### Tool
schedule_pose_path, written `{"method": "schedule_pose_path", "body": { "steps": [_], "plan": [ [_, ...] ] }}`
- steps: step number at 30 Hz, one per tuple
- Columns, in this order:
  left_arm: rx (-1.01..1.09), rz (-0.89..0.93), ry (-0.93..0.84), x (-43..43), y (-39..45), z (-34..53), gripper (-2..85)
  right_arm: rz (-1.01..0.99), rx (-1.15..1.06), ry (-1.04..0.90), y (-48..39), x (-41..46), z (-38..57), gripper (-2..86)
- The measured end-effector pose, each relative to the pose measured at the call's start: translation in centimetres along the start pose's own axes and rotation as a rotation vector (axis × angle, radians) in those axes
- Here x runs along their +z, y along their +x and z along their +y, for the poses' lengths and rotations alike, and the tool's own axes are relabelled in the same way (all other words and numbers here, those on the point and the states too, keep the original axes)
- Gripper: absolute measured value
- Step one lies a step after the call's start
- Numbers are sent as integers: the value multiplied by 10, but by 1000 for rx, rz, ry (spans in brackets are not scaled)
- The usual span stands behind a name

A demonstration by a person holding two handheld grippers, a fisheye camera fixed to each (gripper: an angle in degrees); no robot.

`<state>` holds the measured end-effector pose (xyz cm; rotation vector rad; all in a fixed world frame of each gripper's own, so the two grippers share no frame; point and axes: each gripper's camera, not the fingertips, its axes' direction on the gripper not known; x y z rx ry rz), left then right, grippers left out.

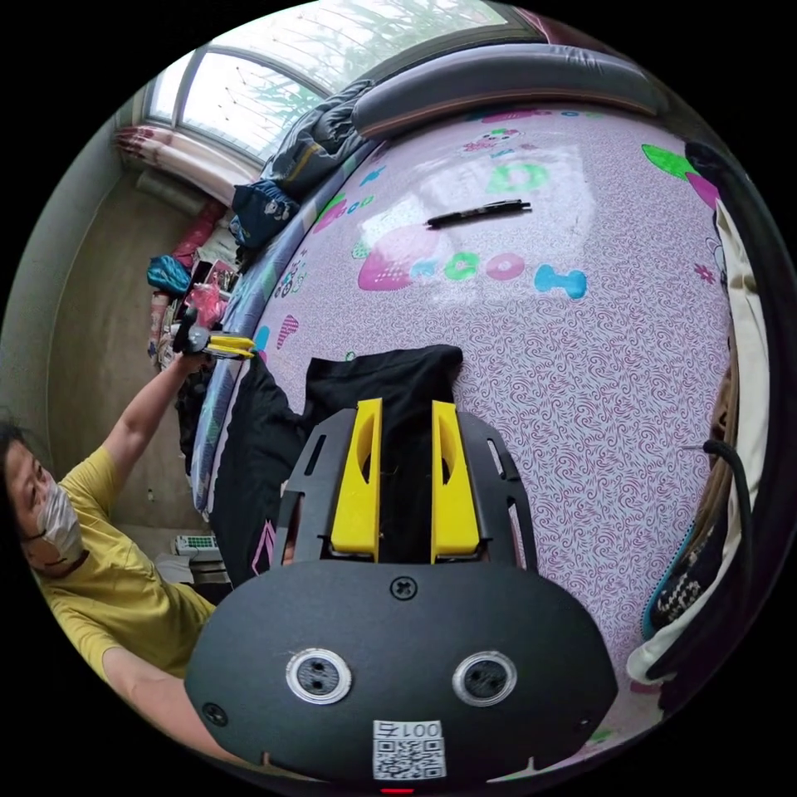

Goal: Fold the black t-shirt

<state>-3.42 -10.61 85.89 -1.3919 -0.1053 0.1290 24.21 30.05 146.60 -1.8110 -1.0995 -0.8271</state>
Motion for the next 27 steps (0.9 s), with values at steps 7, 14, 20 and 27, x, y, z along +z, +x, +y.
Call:
{"method": "schedule_pose_path", "body": {
  "steps": [7,14,20,27],
  "plan": [
    [-304,215,187,-8,-80,64,45,-54,35,11,24,5,10,96],
    [-321,353,255,0,-122,95,40,-150,79,72,52,11,29,102],
    [-283,514,330,8,-149,116,38,-253,94,127,65,21,36,101],
    [-216,579,352,13,-163,116,33,-233,34,139,45,52,24,68]
  ]
}}
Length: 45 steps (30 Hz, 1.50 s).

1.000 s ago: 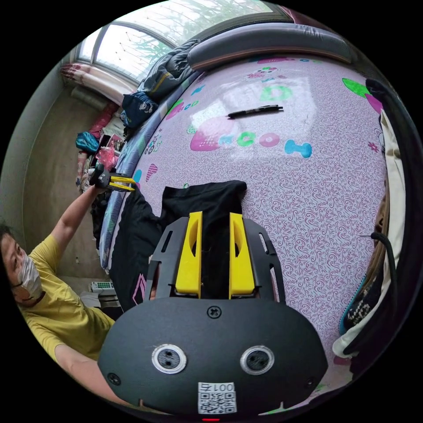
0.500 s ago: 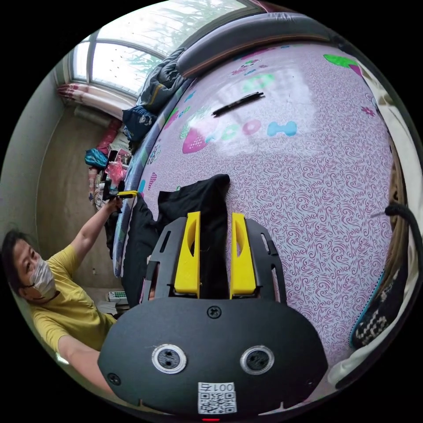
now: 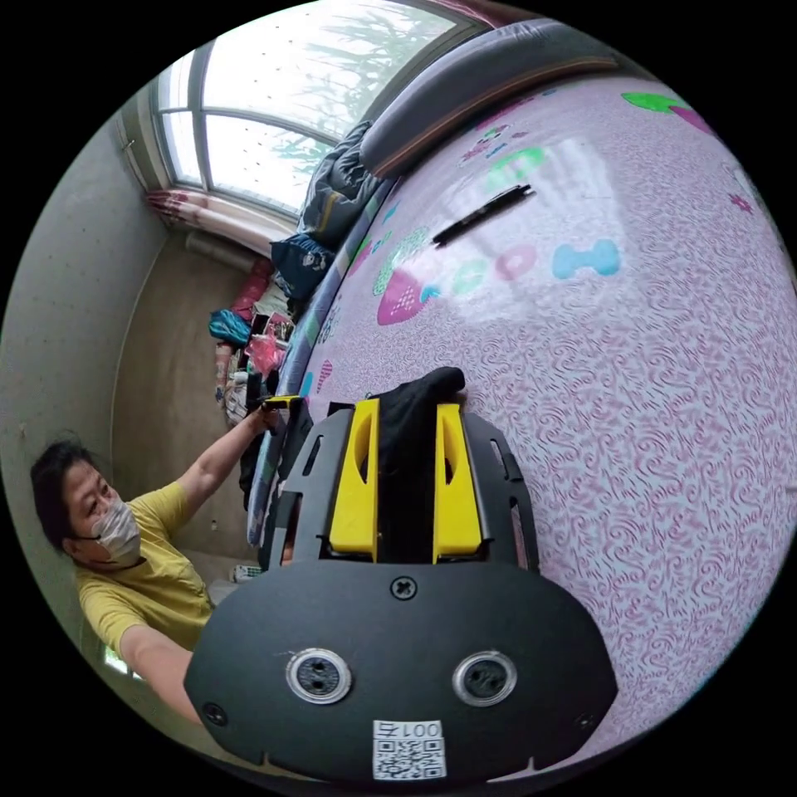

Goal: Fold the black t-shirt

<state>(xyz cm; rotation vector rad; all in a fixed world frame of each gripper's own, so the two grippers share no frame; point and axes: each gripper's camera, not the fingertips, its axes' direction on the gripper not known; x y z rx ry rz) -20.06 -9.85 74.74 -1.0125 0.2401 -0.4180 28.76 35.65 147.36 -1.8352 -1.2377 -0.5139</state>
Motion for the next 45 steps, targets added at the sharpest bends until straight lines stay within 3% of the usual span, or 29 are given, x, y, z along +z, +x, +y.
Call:
{"method": "schedule_pose_path", "body": {
  "steps": [3,5,18,30,39,45],
  "plan": [
    [31,-10,-19,1,-1,-2,20,237,-46,0,-19,14,1,25],
    [52,-112,-18,-3,1,-1,-7,259,-64,-2,-25,15,4,17],
    [104,-73,141,-37,-8,30,-16,165,-109,112,-55,-20,57,6],
    [219,186,206,-75,-9,66,-16,-16,-212,220,-106,-65,141,7],
    [359,397,37,-88,11,108,-15,-163,-302,196,-161,-80,252,7],
    [315,381,-276,-49,9,150,-16,-85,-147,-9,-141,-49,341,7]
  ]
}}
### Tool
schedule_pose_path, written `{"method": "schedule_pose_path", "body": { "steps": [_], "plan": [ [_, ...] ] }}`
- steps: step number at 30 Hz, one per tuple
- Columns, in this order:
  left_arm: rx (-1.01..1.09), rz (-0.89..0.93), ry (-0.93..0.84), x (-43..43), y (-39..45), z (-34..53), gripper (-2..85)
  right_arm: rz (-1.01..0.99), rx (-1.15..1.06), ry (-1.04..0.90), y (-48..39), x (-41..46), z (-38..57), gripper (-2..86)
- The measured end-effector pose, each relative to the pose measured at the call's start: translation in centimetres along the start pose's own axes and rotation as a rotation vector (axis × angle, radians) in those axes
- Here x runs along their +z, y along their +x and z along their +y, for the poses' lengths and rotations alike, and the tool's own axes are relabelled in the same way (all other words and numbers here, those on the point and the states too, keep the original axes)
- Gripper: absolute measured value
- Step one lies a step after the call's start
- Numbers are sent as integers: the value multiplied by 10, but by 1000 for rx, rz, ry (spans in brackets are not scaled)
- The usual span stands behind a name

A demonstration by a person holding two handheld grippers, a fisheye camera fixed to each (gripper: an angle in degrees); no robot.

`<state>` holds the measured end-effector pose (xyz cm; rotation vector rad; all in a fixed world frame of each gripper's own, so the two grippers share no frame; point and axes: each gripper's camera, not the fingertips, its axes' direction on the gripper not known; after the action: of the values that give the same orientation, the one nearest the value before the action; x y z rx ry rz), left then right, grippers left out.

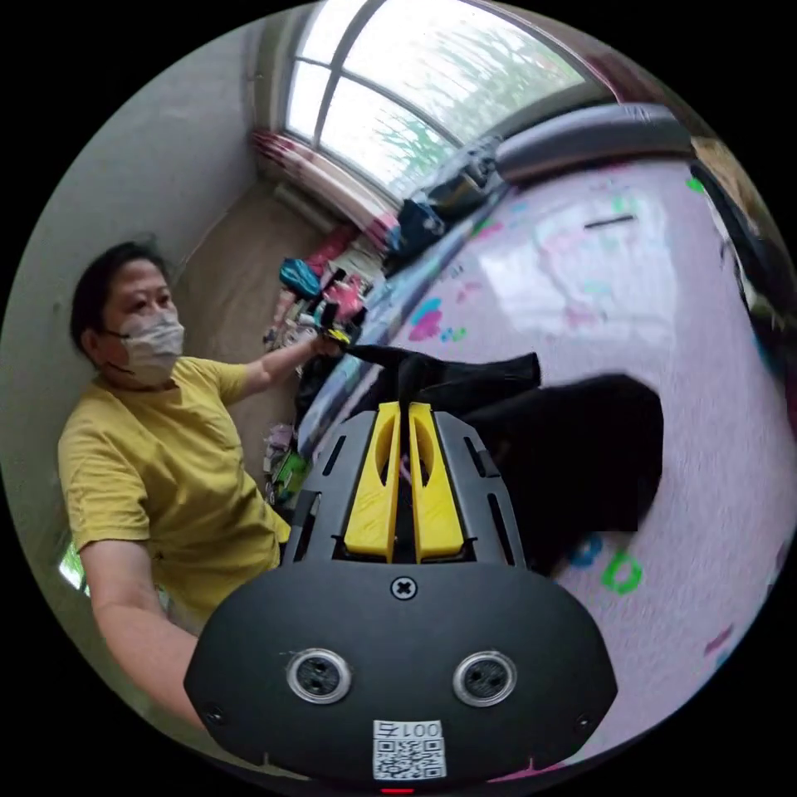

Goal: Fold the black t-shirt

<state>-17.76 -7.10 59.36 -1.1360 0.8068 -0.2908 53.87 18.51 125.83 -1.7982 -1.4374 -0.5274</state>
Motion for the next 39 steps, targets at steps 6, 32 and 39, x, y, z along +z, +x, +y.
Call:
{"method": "schedule_pose_path", "body": {
  "steps": [6,32,39],
  "plan": [
    [-131,-118,-140,60,-31,7,-16,82,148,-54,37,29,37,8],
    [-215,-583,-202,221,-55,57,-16,219,15,-380,17,88,83,21],
    [-328,-651,-212,253,-58,107,-16,154,81,-323,20,55,101,16]
  ]
}}
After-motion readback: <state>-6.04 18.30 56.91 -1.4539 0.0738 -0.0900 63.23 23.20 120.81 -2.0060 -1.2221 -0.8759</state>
